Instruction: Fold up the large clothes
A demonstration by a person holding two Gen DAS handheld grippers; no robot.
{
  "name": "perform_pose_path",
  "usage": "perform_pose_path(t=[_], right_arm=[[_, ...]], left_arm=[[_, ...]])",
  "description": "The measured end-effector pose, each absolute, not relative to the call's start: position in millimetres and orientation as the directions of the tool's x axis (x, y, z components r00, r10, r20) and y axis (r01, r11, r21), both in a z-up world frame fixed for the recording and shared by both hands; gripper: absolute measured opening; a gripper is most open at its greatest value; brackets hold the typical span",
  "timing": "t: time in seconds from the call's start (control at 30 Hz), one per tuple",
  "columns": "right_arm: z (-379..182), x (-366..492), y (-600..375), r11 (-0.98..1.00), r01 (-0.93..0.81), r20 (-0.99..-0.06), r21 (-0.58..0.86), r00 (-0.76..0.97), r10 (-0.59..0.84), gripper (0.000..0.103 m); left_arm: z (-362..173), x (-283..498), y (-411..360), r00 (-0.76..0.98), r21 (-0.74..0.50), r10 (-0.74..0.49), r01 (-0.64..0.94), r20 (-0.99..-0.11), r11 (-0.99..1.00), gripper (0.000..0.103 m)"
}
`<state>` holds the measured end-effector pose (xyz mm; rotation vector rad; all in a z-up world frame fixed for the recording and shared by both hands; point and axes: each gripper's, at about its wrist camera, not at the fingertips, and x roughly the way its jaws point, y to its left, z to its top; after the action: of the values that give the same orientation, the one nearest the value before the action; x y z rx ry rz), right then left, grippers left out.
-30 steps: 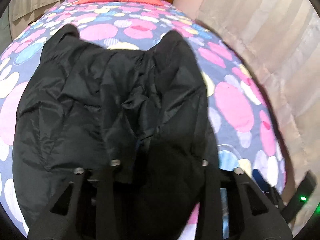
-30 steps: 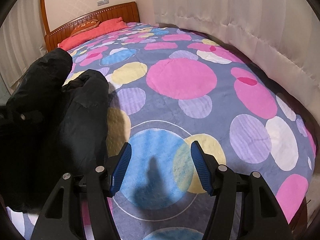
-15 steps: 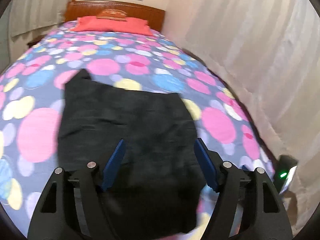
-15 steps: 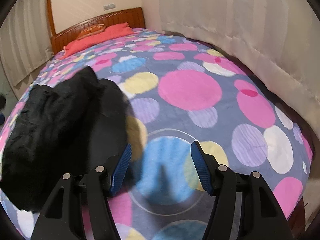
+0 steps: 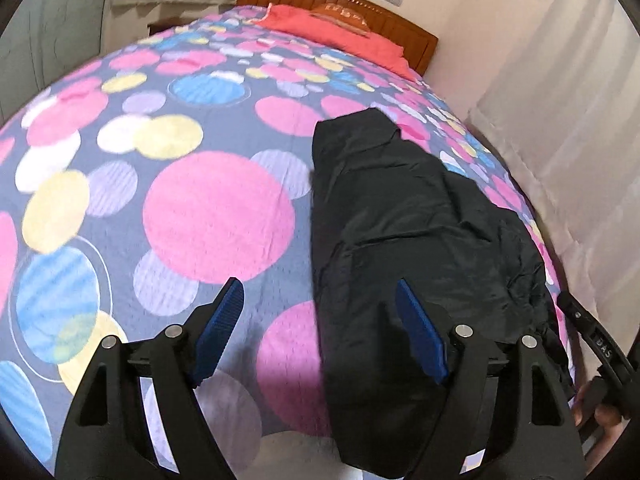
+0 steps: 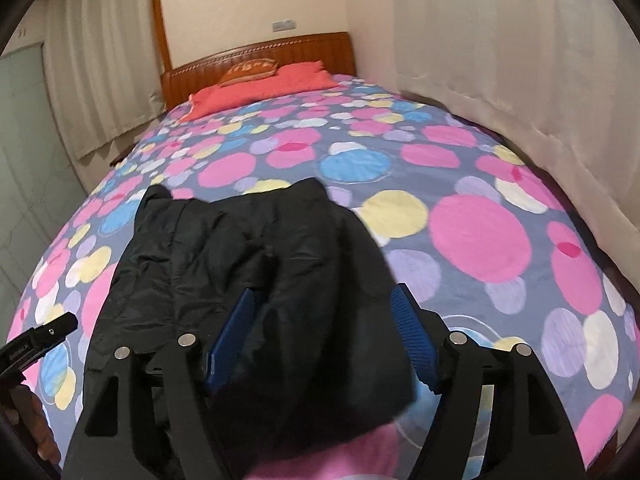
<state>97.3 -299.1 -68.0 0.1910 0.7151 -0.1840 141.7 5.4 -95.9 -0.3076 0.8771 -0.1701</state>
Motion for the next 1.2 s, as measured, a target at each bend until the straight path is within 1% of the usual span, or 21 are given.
perform_pose_path(t=[0.2,0.3,0.4,0.57,0.7,0.73,0.77,0.8,0.83,0.87,0.93,1.03,1.2], right_arm=[[-87.4,118.1,-287.5,0.967,0.227,-0.721,0.112,0.688,-0.078,0.070],[-97.6,125.4,-289.4,0.963,0.236,-0.747,0.133,0.662,-0.059,0.071],[-104.1,131.7,-292.6,0.957,0.245,-0.762,0.156,0.647,-0.041,0.075],[-110.3,139.5,-292.7,0.955,0.244,-0.776,0.169,0.630,-0.023,0.075],[-116.4,141.8,-288.9,0.954,0.223,-0.782,0.199,0.623,0.018,0.074],[-119.2,142.6,-288.7,0.954,0.215,-0.784,0.210,0.620,0.033,0.066],[-121.7,143.2,-288.5,0.952,0.204,-0.784,0.230,0.618,0.057,0.059],[-124.1,144.2,-288.5,0.948,0.197,-0.786,0.249,0.614,0.079,0.050],[-124.6,144.9,-287.6,0.948,0.192,-0.785,0.255,0.613,0.087,0.042],[-124.0,144.8,-285.1,0.950,0.179,-0.782,0.255,0.616,0.093,0.037],[-120.3,142.9,-280.7,0.957,0.162,-0.772,0.242,0.629,0.089,0.020],[-108.5,136.1,-278.3,0.964,0.151,-0.742,0.219,0.667,0.064,0.011],[-82.8,128.4,-289.1,0.975,0.158,-0.686,0.154,0.727,-0.009,0.009]], left_arm=[[-110.6,147.3,-8.2,0.594,-0.382,-0.339,0.056,-0.730,0.922,0.078],[-112.6,152.5,-15.7,0.597,-0.391,-0.350,0.065,-0.722,0.918,0.078],[-114.9,159.3,-19.4,0.593,-0.397,-0.357,0.067,-0.722,0.915,0.078],[-119.4,165.1,-26.1,0.586,-0.396,-0.358,0.067,-0.727,0.916,0.078],[-122.4,165.1,-31.0,0.586,-0.383,-0.351,0.075,-0.730,0.921,0.078],[-123.1,165.4,-31.6,0.585,-0.381,-0.351,0.077,-0.731,0.921,0.079],[-123.7,165.9,-31.9,0.584,-0.382,-0.353,0.078,-0.731,0.921,0.079],[-124.5,166.2,-32.5,0.582,-0.385,-0.356,0.078,-0.731,0.920,0.079],[-124.9,166.3,-33.1,0.581,-0.386,-0.356,0.077,-0.732,0.919,0.079],[-125.2,166.4,-33.7,0.582,-0.386,-0.355,0.075,-0.732,0.920,0.079],[-123.9,166.0,-35.2,0.585,-0.377,-0.346,0.073,-0.733,0.923,0.079],[-116.3,163.3,-36.9,0.594,-0.354,-0.326,0.073,-0.735,0.932,0.079],[-102.0,158.8,-41.6,0.602,-0.378,-0.359,0.101,-0.713,0.920,0.079]])
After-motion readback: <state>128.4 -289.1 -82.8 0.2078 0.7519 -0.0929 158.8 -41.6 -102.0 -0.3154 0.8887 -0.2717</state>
